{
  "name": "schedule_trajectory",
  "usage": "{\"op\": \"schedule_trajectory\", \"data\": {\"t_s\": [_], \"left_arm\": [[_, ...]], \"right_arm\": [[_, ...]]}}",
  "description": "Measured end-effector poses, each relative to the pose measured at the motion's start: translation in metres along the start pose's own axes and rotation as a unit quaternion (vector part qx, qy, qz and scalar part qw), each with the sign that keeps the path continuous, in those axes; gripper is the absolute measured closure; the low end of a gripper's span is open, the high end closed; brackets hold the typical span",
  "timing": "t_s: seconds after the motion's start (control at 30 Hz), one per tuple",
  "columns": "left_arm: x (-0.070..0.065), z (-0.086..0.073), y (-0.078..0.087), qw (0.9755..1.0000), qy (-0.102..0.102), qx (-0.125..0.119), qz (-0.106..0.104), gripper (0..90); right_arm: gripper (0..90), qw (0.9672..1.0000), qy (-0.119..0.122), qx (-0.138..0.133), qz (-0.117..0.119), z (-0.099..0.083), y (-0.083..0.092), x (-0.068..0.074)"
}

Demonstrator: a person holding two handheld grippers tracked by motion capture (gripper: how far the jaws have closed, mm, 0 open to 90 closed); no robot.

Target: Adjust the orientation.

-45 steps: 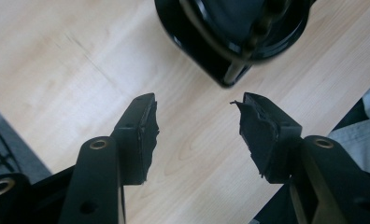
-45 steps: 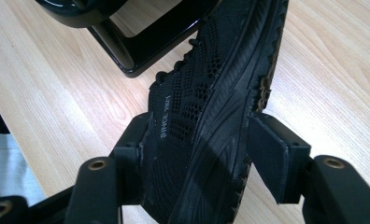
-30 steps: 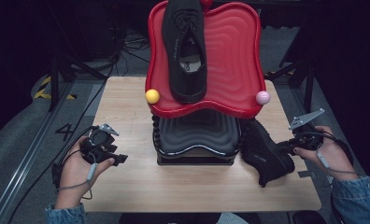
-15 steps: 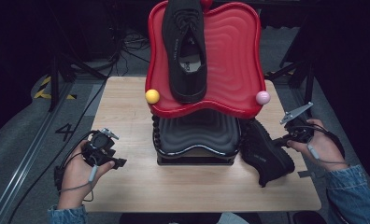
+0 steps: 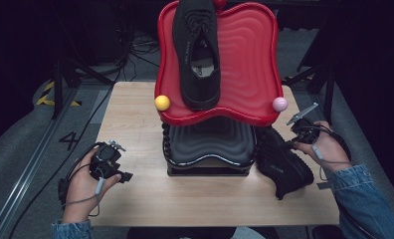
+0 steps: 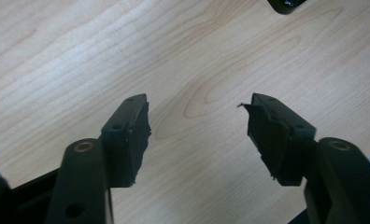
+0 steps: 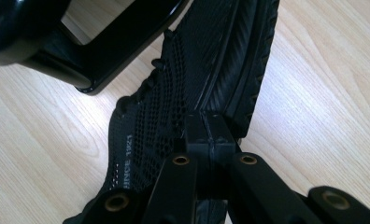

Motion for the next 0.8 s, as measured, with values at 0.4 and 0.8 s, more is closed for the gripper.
{"op": "schedule_trajectory", "data": {"t_s": [0.4,0.8], "left_arm": [[0.001,-0.007,-0.01,0.999,0.004,0.016,0.042,26.3],[-0.001,-0.009,-0.014,0.9987,-0.008,0.031,0.039,19.4]], "right_arm": [[90.0,0.9998,-0.015,0.014,-0.002,-0.001,0.003,-0.01],[90.0,0.9986,-0.043,0.013,-0.03,-0.006,0.015,-0.038]]}}
Point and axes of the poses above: each handheld gripper's, and its own axes: y roughly backward along the jaws, z roughly out of its top, x roughly to its left, the point moved 8 cm from there along -y, roughly forward along the jaws, and after that the axes turned 8 degrees about z, right-handed, at the moved point
